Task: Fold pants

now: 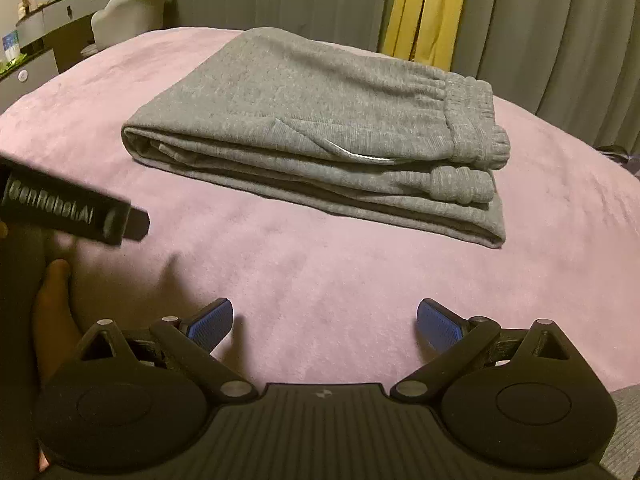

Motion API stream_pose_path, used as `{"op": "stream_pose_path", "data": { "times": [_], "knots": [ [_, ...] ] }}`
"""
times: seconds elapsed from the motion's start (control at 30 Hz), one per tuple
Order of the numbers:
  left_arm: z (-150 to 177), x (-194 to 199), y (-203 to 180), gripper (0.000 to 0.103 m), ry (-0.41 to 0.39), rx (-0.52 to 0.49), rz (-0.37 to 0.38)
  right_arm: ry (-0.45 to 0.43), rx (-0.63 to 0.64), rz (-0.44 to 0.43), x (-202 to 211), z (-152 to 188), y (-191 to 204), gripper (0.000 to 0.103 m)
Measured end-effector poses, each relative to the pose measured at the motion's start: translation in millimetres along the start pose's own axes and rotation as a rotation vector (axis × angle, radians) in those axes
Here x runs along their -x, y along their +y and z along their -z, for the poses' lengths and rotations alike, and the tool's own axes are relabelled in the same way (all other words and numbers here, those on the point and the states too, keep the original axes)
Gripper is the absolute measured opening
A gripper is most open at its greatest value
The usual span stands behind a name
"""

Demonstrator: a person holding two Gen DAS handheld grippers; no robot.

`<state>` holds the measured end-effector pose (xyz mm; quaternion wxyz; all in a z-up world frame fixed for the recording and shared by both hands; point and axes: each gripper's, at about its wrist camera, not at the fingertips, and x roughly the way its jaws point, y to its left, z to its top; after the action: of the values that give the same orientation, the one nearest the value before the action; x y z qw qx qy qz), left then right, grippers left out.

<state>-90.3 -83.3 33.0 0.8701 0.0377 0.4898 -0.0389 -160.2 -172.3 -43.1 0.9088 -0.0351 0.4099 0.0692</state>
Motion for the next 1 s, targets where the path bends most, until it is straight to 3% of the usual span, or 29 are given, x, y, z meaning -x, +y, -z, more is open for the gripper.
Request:
{"op": "stream_pose_path", "data": {
  "times": [0.17, 0.37, 0.5, 1.0],
  "knots": [
    [-5.8, -2.2, 3.0, 0.102, -0.016, 0.033, 0.022, -0.057, -0.132, -0.028, 6.1, -15.0, -14.5, 0.099],
    [-13.4, -6.7, 11.4, 0.102, -0.058, 0.092, 0.039, -0.104, -0.016, 0.08, 13.0, -36.2, -3.8, 0.099],
    [-16.5, -13.0, 14.0, 0.102, -0.038, 0.096, 0.026, -0.097, -0.017, 0.139, 6.5, -37.9, -3.6, 0.099],
    [-15.5, -17.3, 5.4, 0.102, -0.027, 0.044, -0.037, -0.083, -0.133, 0.087, 5.1, -30.4, -22.1, 0.099]
  ]
}}
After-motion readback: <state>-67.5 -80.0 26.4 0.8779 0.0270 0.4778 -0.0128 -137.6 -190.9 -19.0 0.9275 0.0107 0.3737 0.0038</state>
